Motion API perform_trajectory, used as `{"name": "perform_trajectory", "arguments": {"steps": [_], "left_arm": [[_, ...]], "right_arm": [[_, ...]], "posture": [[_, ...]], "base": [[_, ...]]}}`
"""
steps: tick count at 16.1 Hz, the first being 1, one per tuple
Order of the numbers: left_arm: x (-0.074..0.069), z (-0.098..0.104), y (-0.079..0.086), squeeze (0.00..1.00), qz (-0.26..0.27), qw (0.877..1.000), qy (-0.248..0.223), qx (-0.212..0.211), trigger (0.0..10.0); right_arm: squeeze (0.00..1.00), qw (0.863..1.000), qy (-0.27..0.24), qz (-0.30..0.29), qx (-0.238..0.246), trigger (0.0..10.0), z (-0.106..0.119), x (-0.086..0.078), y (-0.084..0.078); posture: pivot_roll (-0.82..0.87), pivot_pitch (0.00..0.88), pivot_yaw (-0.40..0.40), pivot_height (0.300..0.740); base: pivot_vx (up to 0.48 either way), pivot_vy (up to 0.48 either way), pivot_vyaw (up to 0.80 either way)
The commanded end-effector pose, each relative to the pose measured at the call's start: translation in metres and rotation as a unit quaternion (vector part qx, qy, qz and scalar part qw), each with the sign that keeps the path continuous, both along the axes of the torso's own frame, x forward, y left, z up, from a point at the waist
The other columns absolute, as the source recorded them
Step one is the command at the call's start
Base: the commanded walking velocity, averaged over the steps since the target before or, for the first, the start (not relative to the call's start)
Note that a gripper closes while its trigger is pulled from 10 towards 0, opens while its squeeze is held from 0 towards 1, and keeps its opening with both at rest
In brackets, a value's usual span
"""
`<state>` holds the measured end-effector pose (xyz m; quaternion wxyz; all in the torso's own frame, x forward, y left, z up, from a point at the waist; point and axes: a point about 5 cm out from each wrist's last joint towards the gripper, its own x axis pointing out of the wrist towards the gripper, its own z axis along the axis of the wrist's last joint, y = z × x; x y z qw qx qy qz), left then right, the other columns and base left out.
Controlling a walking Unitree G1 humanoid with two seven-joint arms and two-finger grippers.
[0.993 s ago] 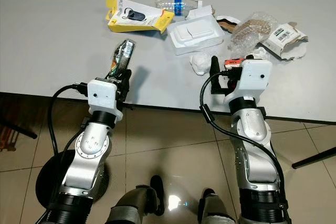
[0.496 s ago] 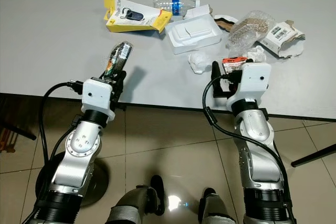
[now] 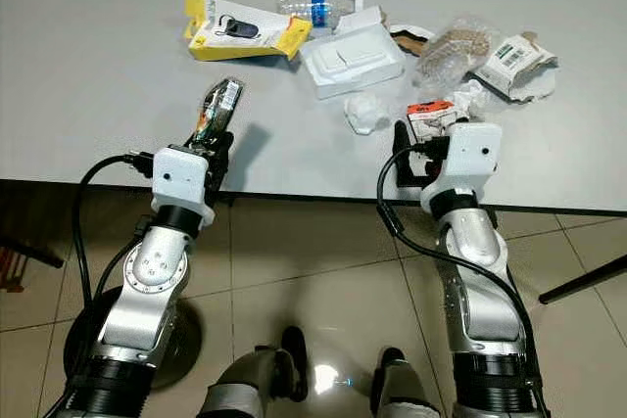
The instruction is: Picking trash to rubbish bin
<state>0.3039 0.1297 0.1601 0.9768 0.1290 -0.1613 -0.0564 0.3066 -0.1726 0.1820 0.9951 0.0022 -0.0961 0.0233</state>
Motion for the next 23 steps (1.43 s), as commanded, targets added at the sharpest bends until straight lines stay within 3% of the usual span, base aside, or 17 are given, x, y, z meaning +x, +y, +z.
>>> {"name": "perform_trajectory", "arguments": {"steps": [1, 23], "left_arm": [[-0.0024, -0.0076, 0.0008, 0.00, 0.004, 1.000, 0.016, -0.001, 10.0], [-0.0017, -0.0061, -0.0021, 0.00, 0.000, 1.000, 0.012, -0.013, 10.0]], "right_arm": [[0.00, 1.000, 0.015, 0.003, 0.004, 10.0, -0.0080, -0.0020, 0.0007], [0.00, 1.000, 0.025, -0.001, 0.004, 10.0, -0.0110, -0.0042, -0.0039]], "posture": [[0.07, 0.298, 0.093, 0.740], [0.06, 0.294, 0.092, 0.740]], "base": [[0.000, 0.000, 0.00], [0.000, 0.000, 0.00]]}}
